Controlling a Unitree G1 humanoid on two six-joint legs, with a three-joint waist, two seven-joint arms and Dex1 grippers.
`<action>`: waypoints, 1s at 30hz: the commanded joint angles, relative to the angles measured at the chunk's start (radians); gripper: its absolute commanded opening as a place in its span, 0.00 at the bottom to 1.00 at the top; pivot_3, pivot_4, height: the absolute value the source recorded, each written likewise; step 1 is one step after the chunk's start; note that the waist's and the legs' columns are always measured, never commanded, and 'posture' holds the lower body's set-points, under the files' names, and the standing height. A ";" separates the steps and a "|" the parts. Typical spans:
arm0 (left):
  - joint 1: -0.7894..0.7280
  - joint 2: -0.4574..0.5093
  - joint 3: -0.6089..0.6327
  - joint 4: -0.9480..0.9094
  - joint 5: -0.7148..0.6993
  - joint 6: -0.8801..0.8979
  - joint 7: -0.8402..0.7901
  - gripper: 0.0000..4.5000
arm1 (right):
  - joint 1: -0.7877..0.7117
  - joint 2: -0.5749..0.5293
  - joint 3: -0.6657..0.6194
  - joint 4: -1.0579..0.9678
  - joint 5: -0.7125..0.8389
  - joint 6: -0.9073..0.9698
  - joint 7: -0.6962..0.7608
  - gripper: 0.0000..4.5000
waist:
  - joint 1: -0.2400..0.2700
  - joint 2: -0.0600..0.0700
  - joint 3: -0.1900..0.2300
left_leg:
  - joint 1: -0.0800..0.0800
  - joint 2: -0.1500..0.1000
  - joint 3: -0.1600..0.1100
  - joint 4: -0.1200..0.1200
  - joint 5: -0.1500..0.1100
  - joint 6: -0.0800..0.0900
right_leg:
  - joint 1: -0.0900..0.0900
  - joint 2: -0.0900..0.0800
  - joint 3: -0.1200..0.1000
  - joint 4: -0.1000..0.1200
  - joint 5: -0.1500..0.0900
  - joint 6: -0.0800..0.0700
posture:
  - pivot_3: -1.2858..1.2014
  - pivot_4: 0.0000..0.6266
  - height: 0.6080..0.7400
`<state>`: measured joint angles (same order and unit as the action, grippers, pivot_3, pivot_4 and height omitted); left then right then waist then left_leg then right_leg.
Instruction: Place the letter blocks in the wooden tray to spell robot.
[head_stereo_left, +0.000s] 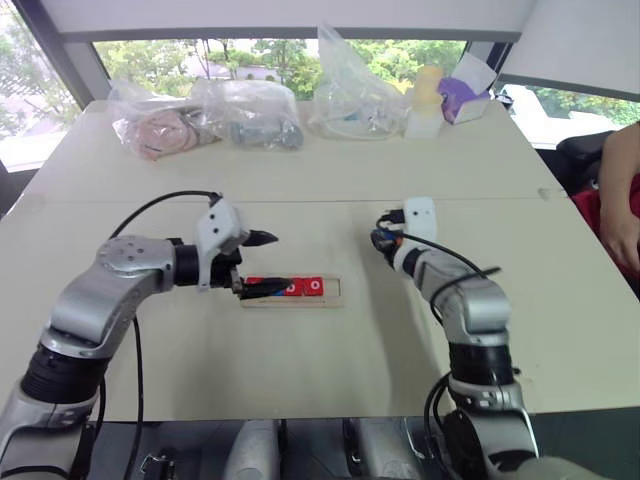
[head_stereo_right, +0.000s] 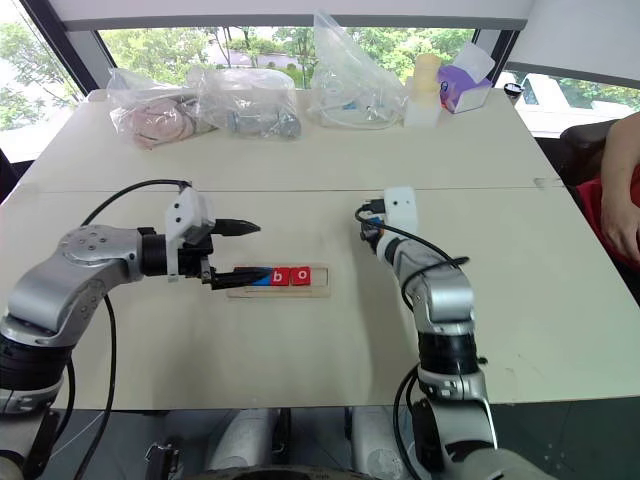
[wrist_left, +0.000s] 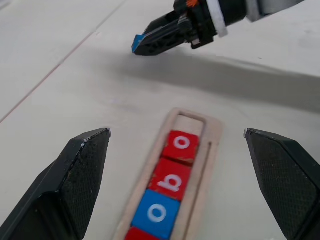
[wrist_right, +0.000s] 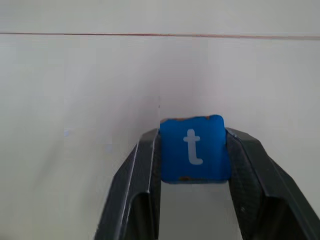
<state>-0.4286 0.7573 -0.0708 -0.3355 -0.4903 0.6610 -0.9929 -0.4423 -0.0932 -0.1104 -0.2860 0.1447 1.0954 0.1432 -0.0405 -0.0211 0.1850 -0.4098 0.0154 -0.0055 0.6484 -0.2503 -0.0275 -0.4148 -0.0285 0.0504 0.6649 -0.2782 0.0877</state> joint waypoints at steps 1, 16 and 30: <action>-0.022 -0.014 -0.022 -0.023 -0.006 -0.008 -0.009 1.00 | 0.052 0.054 -0.036 -0.210 0.023 0.158 -0.058 0.27 | -0.002 0.000 0.000 | 0.000 0.000 0.000 0.000 0.000 0.000 | 0.000 0.000 0.000 0.000 0.000 0.000 | 0.52 0.24 0.96; -0.067 -0.021 -0.028 0.073 0.020 -0.051 -0.070 1.00 | 0.088 0.226 -0.063 -0.251 0.000 0.309 -0.185 0.69 | -0.004 0.000 0.000 | 0.001 0.000 0.000 0.000 0.000 0.000 | 0.000 0.001 0.000 0.000 0.000 0.000 | 0.52 0.24 0.96; -0.030 0.108 0.000 -0.004 -0.053 -0.017 -0.220 1.00 | 0.035 -0.416 0.036 -0.097 0.191 -0.200 0.545 0.99 | -0.005 0.000 0.000 | 0.001 0.000 0.001 -0.001 0.000 0.000 | 0.001 0.002 0.000 -0.003 0.000 0.000 | 0.52 0.24 0.96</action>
<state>-0.4614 0.8423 -0.0986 -0.2931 -0.5125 0.6381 -1.1775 -0.4218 -0.4694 -0.0994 -0.4075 0.2894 1.0026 0.5331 -0.0457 -0.0212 0.1851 -0.4085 0.0153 -0.0044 0.6471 -0.2508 -0.0266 -0.4134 -0.0257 0.0501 0.6615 -0.2787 0.0878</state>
